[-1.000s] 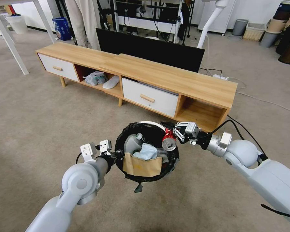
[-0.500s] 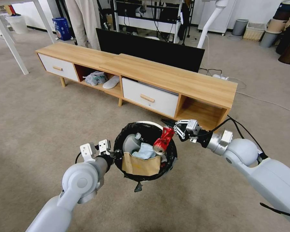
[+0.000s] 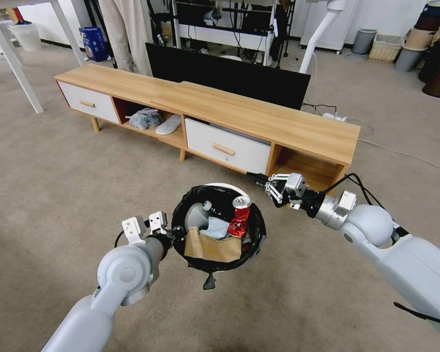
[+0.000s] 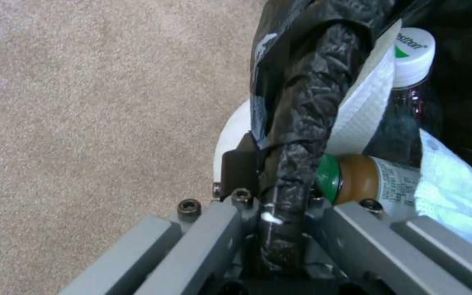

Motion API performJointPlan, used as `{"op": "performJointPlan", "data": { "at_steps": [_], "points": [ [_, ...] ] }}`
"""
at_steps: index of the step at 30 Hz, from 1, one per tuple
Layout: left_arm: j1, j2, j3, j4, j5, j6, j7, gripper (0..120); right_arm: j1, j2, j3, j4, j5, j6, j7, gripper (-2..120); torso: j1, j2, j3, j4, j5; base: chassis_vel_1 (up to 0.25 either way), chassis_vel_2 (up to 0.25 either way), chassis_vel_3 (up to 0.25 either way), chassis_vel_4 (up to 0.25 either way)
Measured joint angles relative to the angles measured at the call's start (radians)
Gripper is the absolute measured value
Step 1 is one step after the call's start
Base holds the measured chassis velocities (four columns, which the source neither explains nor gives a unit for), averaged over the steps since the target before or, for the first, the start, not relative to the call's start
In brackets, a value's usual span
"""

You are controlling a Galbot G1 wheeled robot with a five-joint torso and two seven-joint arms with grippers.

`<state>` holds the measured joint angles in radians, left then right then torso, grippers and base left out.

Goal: Pick up the trash bin and place the garbage on the floor into it.

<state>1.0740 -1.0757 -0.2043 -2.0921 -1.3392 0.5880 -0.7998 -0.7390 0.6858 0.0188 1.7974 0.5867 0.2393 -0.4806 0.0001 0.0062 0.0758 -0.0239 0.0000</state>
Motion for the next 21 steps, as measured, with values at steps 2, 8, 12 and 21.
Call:
{"op": "performJointPlan", "data": {
  "at_steps": [2, 8, 12, 21],
  "points": [
    [-0.002, -0.003, 0.001, 0.006, 0.001, 0.000, 0.000, 0, 0.007, 0.000, 0.000, 0.000, 0.003, 0.000, 0.001, 0, 0.000, 0.000, 0.000, -0.0001, 0.0000, 0.000, 0.000, 0.000, 0.000],
    [0.003, -0.003, -0.008, 0.010, 0.005, 0.000, 0.001, 0, 0.020, 0.001, 0.021, 0.007, 0.020, -0.001, 0.032, 0, 0.000, 0.000, 0.000, -0.0001, -0.0001, 0.000, 0.000, 0.000, 0.000],
    [0.015, 0.001, -0.023, 0.001, 0.005, 0.000, 0.001, 0, 0.020, 0.006, 0.042, 0.033, 0.045, -0.003, 0.090, 10, 0.000, 0.000, 0.000, 0.0000, -0.0001, 0.000, 0.000, 0.000, 0.000],
    [0.036, 0.020, -0.069, -0.051, 0.002, 0.000, -0.002, 0, -0.018, -0.015, 0.145, 0.107, 0.102, -0.013, 0.190, 46, 0.000, 0.000, 0.000, 0.0000, 0.0000, 0.000, 0.000, 0.000, 0.000]
  ]
}}
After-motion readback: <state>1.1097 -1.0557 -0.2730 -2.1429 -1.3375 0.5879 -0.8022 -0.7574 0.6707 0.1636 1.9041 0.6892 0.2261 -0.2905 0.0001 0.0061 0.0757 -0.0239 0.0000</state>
